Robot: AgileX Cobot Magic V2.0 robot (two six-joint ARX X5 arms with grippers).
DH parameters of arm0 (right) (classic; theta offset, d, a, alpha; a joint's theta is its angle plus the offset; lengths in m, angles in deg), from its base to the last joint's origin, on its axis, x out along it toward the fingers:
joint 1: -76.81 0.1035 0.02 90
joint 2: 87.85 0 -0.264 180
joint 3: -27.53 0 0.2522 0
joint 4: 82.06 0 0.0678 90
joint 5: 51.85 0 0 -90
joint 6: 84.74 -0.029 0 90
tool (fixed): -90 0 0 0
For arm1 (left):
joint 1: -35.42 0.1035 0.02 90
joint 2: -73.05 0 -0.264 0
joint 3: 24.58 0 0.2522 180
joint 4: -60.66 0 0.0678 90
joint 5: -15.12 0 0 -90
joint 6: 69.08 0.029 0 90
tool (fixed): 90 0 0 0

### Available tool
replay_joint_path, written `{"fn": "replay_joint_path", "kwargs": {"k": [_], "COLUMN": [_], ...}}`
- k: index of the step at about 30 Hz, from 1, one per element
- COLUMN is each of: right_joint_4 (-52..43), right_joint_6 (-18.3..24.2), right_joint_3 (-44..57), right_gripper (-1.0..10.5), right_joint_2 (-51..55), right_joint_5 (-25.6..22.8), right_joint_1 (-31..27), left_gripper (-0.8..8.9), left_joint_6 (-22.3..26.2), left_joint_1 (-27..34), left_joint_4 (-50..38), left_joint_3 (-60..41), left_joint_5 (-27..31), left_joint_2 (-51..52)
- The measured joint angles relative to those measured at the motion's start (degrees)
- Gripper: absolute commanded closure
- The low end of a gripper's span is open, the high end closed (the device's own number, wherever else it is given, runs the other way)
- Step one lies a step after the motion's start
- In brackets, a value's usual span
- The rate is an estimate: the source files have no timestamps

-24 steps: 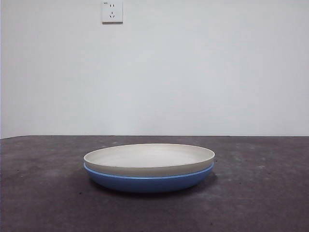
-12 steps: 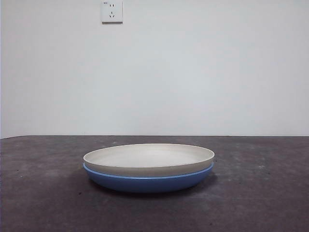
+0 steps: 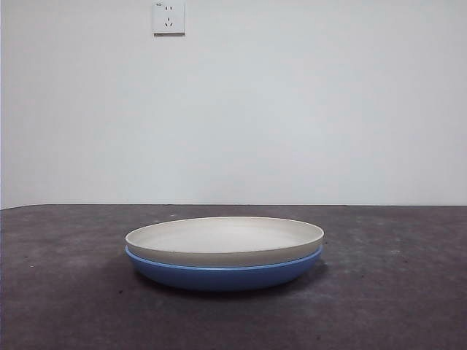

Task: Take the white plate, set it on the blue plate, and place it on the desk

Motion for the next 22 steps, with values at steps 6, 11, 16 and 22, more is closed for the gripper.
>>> {"fn": "replay_joint_path", "kwargs": {"k": [6, 11, 16, 22], "right_joint_4": [-0.02, -0.02, 0.0, -0.02], "right_joint_6": [0.0, 0.0, 0.0, 0.0], "right_joint_3": [0.0, 0.0, 0.0, 0.0], "right_gripper": [9.4, 9.4, 9.4, 9.4], "right_joint_2": [0.0, 0.0, 0.0, 0.0], "right_joint_5": [0.0, 0.0, 0.0, 0.0], "right_joint_1": [0.0, 0.0, 0.0, 0.0], "left_gripper": [7.88, 7.88, 7.88, 7.88], "left_joint_6": [0.44, 0.68, 0.68, 0.68], "left_joint_1": [0.0, 0.09, 0.09, 0.09], "left_joint_4": [-2.29, -2.29, -2.29, -2.29], "left_joint_3": [-0.96, -0.96, -0.96, -0.96], "left_joint_5": [2.93, 3.02, 3.02, 3.02], "left_joint_2": [0.02, 0.02, 0.02, 0.02]}}
